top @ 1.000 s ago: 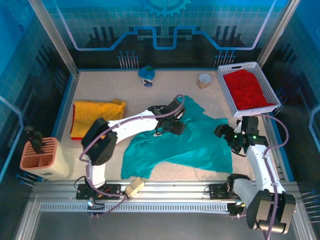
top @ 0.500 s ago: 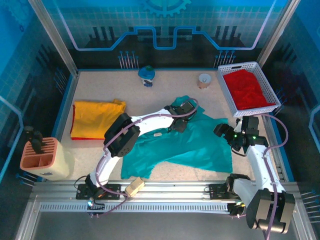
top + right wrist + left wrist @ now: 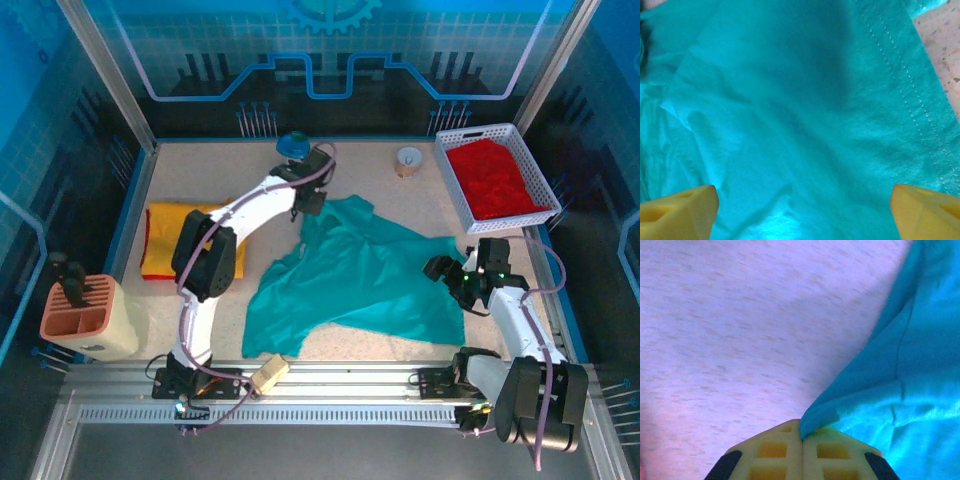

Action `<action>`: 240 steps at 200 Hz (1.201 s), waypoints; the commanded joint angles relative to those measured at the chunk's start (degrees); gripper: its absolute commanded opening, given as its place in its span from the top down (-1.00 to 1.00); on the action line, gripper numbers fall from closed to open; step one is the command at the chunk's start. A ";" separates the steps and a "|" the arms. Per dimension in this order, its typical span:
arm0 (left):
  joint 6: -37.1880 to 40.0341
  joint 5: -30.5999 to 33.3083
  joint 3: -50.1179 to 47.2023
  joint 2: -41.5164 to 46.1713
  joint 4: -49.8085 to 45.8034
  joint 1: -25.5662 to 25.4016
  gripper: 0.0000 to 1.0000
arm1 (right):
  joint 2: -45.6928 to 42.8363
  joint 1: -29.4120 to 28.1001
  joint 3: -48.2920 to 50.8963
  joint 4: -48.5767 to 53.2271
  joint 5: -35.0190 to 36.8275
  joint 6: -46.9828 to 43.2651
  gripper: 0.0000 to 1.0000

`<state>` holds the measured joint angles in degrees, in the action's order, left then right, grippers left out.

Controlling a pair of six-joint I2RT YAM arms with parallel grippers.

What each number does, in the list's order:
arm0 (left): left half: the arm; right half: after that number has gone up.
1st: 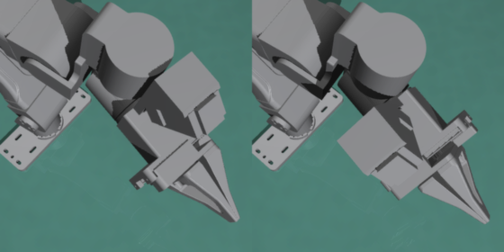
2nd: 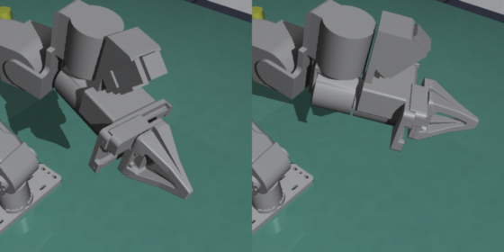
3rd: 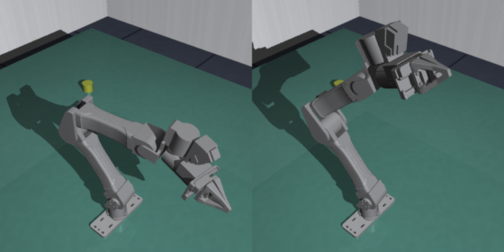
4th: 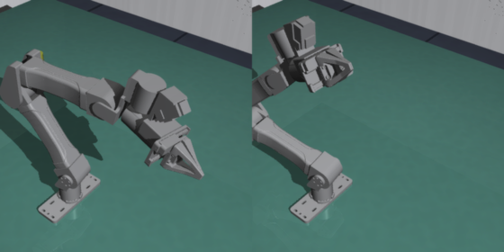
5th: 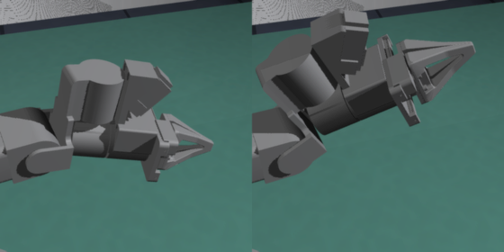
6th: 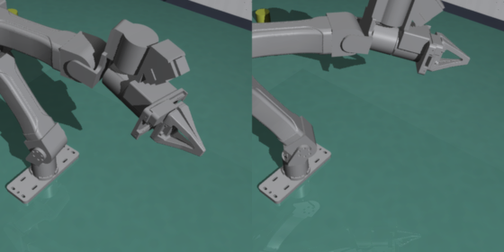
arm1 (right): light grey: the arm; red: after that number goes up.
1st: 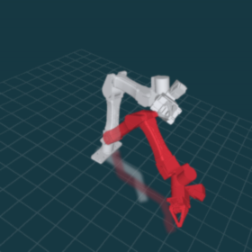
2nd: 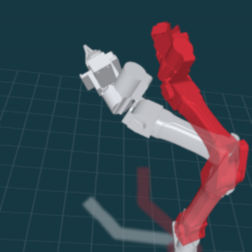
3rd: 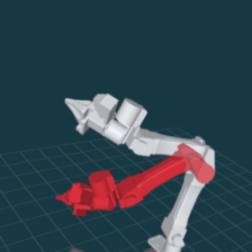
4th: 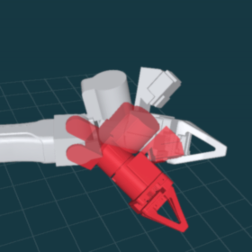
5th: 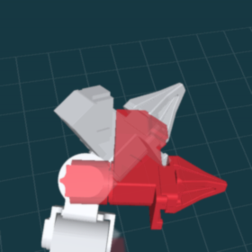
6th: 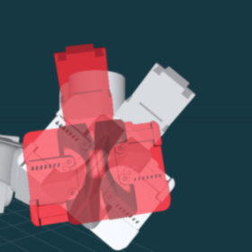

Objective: Fold and stack the t-shirts

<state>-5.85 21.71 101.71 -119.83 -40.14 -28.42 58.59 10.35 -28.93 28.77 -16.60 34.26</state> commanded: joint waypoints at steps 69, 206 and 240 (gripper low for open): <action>-9.65 -2.09 9.67 -4.51 -11.81 16.92 -0.15 | -2.37 0.54 -1.21 2.92 1.24 -1.47 -0.79; -20.78 -10.82 -25.72 14.21 0.19 -9.95 -0.17 | 14.14 2.47 -16.13 1.31 12.13 0.46 -0.56; -23.94 -10.84 -34.51 18.37 2.22 -11.73 -0.16 | 21.83 6.31 -18.15 -2.02 9.29 1.20 -0.26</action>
<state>-25.45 11.66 71.42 -106.80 -39.92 -39.53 76.01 14.13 -44.95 28.71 -6.17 34.37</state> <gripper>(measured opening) 0.581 0.666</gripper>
